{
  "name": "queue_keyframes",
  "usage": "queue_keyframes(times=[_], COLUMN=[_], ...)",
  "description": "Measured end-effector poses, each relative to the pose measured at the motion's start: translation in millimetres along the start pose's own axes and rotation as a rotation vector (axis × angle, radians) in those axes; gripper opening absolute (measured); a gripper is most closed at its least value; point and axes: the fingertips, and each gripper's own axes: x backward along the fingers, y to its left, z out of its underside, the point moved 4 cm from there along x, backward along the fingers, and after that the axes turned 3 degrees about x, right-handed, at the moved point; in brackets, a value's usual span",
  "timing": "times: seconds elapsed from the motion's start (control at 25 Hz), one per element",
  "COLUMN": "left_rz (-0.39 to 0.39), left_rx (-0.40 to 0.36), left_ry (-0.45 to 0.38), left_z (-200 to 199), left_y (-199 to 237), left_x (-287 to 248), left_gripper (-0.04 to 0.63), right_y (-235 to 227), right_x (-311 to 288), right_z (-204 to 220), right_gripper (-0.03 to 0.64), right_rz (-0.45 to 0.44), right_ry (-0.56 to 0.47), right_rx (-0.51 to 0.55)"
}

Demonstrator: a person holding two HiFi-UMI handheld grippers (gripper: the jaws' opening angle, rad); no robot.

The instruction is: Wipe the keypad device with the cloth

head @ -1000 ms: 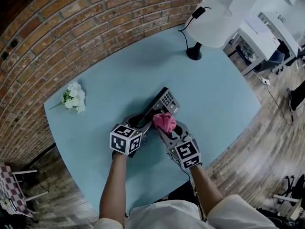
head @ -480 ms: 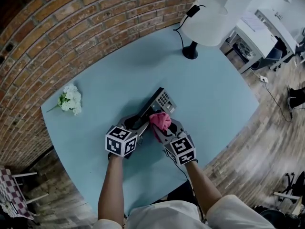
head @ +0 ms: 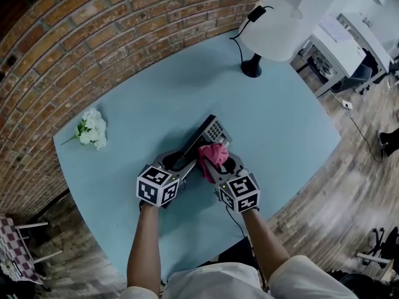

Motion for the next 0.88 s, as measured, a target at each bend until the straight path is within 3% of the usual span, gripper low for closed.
queue_keyframes(times=[0.88], left_rz=[-0.001], left_rx=[-0.022], left_ry=[0.011], left_z=[-1], left_y=[-1], left_x=[1], left_gripper=[0.247], right_y=[-53], right_x=[-8], right_z=[-18], right_gripper=[0.161], right_rz=[0.109], right_ry=[-0.044], right_rx=[-0.048])
